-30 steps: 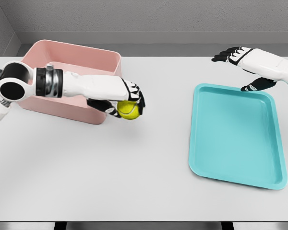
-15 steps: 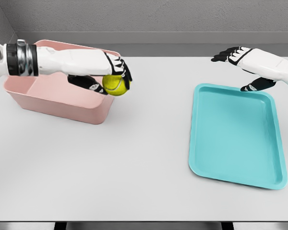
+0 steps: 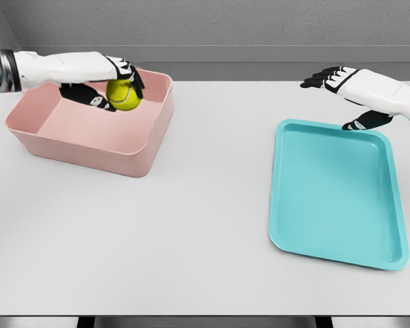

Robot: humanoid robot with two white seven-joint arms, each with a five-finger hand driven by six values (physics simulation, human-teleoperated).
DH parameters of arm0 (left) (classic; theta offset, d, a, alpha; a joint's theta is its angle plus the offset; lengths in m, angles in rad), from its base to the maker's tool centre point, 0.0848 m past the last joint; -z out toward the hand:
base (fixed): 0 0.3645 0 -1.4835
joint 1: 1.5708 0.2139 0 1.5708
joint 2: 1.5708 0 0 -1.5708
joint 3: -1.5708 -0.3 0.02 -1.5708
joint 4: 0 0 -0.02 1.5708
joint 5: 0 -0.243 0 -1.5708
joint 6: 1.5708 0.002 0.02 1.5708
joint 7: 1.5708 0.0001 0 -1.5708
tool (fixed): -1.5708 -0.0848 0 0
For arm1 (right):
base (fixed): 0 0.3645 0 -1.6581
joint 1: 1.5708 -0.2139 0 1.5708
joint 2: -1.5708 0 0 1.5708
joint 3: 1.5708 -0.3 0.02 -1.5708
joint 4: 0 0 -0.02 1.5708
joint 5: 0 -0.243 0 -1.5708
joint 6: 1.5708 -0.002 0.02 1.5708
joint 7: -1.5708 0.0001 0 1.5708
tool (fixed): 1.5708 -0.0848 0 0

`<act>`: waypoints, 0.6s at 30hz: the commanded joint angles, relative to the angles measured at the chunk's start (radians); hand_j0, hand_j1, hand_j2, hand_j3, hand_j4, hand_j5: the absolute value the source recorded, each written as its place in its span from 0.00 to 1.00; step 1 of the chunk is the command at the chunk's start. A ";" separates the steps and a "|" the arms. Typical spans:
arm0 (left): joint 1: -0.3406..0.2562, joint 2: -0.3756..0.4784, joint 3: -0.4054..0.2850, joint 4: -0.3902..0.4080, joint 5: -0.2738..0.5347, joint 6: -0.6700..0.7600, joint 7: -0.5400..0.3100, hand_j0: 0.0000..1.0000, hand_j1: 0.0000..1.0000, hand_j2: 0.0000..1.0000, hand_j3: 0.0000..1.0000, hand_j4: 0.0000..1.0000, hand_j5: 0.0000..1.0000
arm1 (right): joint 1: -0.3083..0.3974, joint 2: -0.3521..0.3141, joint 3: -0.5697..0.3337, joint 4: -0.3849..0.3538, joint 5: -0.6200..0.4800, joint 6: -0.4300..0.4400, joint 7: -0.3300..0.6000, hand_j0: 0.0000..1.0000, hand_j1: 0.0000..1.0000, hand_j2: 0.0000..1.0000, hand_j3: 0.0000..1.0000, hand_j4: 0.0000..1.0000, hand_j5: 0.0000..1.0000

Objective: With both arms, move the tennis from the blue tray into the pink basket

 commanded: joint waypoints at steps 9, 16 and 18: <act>0.000 -0.022 0.004 0.133 0.000 -0.004 0.000 1.00 1.00 1.00 1.00 1.00 1.00 | 0.002 -0.001 -0.001 0.000 -0.007 0.001 0.000 1.00 1.00 1.00 1.00 1.00 1.00; 0.005 -0.009 0.006 0.107 0.006 -0.004 0.000 1.00 1.00 1.00 1.00 1.00 1.00 | 0.002 -0.001 -0.001 -0.002 -0.007 0.001 -0.001 1.00 1.00 1.00 1.00 1.00 1.00; 0.018 -0.003 0.046 0.042 0.011 -0.004 0.000 1.00 1.00 1.00 1.00 1.00 1.00 | 0.002 -0.001 -0.001 -0.002 -0.007 0.001 -0.001 1.00 1.00 1.00 1.00 1.00 1.00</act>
